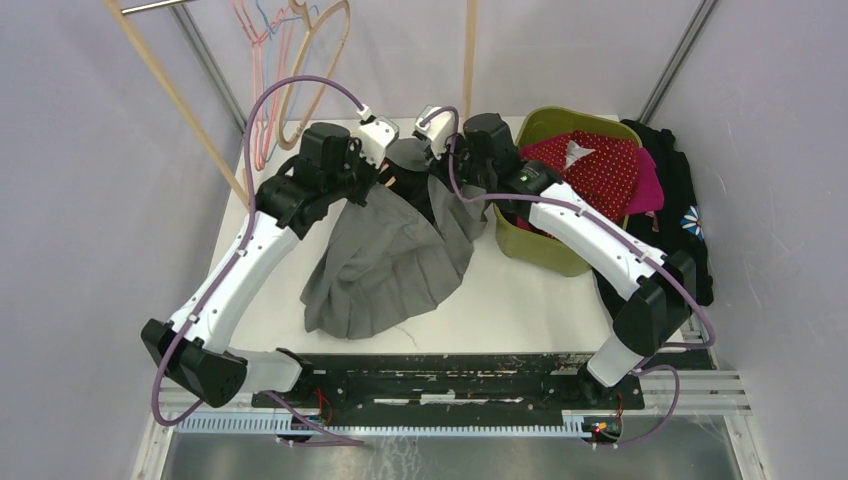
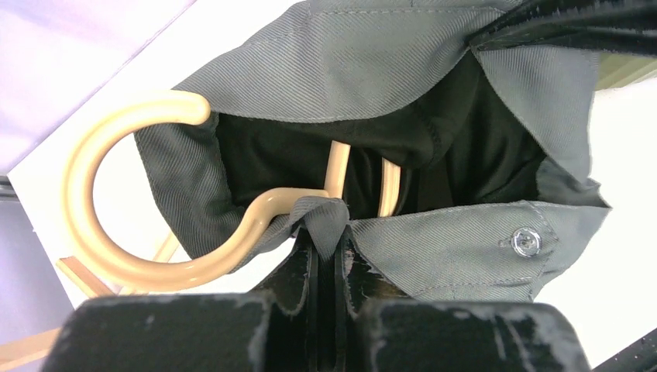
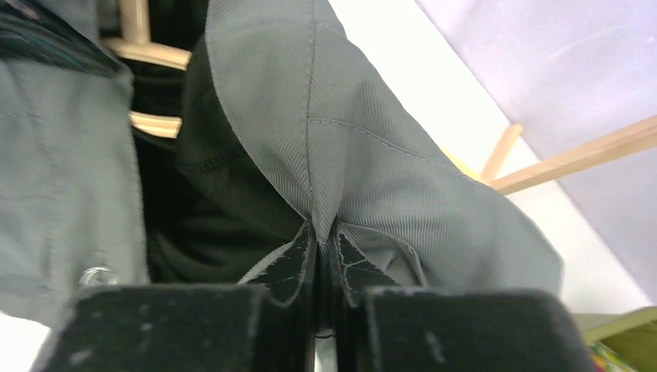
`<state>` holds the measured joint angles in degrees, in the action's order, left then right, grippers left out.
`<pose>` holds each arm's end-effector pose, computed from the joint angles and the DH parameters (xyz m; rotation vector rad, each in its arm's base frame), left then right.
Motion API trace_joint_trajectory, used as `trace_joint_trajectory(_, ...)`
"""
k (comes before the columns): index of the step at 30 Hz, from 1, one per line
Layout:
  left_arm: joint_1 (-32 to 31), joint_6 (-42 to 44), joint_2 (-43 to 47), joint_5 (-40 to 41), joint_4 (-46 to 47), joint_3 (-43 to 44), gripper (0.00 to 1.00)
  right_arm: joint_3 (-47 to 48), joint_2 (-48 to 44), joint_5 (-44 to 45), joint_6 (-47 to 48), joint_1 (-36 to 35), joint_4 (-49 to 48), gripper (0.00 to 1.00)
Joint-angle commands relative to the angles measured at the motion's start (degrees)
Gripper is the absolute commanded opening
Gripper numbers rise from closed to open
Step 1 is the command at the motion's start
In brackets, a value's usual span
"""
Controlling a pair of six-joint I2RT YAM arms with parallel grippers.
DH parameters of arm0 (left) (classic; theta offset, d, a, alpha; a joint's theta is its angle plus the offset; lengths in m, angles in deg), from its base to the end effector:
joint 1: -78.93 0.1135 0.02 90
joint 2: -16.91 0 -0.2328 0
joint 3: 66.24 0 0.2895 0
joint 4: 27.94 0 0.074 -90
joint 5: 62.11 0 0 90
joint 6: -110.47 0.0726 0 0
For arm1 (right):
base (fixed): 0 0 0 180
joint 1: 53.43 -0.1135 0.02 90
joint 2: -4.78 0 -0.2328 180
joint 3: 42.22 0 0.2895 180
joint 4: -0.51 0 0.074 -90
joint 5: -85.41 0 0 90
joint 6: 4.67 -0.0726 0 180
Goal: Remove the skirt from the hanger
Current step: Pick up the hanger at the center of the board, then remove the skirt from the hanger.
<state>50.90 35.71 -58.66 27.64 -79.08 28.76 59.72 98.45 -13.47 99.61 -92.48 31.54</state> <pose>0.3174 -0.1693 0.3582 0.7867 1.9765 -0.1367 0.3469 0.2958 0.3311 -0.9829 1.7287 0.4338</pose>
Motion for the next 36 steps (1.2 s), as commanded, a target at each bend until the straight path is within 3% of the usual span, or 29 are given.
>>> trace_joint_trajectory(1, 0.16, -0.99, 2.81, -0.14, 3.81, 0.16, 0.03, 1.62, 0.06, 3.82, -0.72, -0.01, -0.89, 0.01)
trace_joint_trajectory(12, 0.16, 0.43, 0.82, -1.41, 5.36, -6.56, 0.03, 10.41, -1.83, 11.3, 2.3, 1.6, -0.39, 0.01)
trace_joint_trajectory(27, -0.99, -1.61, 6.46, -3.34, 4.23, -6.96, 0.03, 14.17, 7.05, 7.37, 0.57, 10.17, -0.22, 0.01)
trace_joint_trajectory(31, -1.11, -1.41, 6.2, -3.01, 3.33, -5.4, 0.03, 10.62, 5.53, 6.1, 1.6, 10.18, -0.57, 0.2)
trace_joint_trajectory(36, -1.09, 1.6, 3.89, -2.01, 3.25, -3.94, 0.03, 7.55, -0.28, 3.63, 1.12, 10.21, -0.28, 0.36)
